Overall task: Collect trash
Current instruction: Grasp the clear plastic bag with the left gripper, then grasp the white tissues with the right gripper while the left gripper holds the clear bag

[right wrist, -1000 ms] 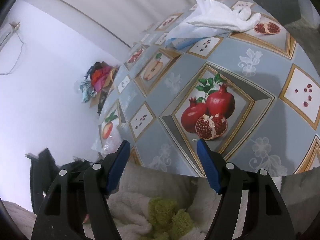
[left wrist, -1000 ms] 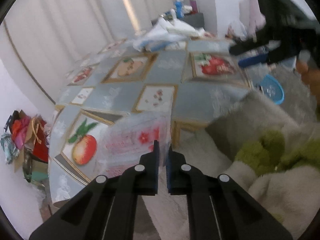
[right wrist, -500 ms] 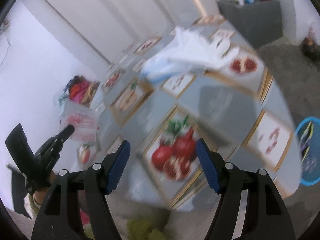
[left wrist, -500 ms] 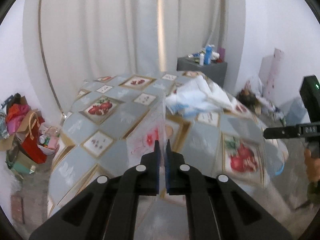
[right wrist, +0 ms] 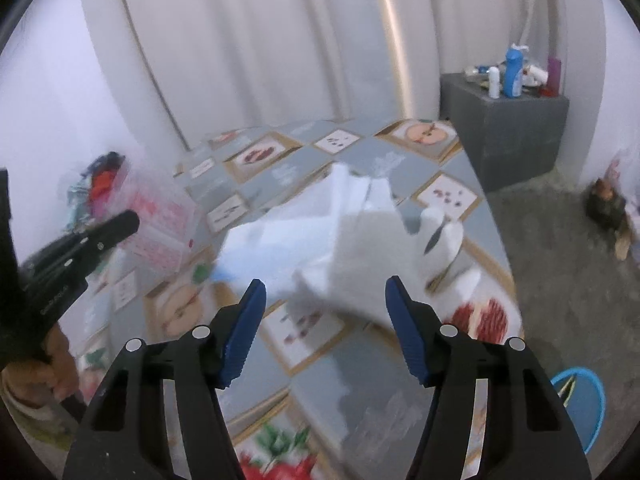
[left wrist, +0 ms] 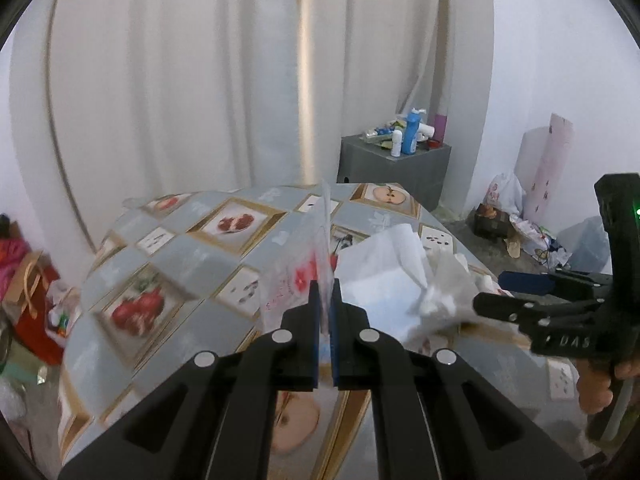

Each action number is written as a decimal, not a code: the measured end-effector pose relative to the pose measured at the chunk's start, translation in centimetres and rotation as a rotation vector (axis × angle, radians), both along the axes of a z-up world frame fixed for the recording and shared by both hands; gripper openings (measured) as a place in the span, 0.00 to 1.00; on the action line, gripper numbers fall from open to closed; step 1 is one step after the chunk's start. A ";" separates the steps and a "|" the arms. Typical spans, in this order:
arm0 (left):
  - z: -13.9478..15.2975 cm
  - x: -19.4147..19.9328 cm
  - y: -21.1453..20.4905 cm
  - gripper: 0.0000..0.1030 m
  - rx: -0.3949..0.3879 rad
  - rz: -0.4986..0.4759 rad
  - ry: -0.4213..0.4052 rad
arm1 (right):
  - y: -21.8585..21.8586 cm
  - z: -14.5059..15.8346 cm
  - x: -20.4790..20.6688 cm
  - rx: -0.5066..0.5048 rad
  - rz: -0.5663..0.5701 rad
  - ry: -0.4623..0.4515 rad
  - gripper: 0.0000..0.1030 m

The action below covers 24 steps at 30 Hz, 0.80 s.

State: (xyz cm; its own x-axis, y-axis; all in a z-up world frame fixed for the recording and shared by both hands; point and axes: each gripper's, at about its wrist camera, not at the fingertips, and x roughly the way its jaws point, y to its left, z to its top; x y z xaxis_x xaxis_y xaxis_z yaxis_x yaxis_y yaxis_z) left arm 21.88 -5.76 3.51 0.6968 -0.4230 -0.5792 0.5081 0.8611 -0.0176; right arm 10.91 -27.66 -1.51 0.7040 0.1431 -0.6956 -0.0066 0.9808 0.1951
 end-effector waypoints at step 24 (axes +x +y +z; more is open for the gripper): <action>-6.6 4.3 -5.6 0.04 0.081 -0.041 0.132 | -3.9 -1.6 2.0 0.156 -0.116 0.055 0.14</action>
State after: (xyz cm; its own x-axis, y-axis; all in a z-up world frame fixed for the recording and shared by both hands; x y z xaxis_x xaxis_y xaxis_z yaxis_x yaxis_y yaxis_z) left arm 26.18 -11.33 -3.05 0.5953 -0.3979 -0.6981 0.5405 0.8411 -0.0184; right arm 12.89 -31.54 -3.09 0.6835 0.1721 -0.7093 0.1200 0.9321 0.3418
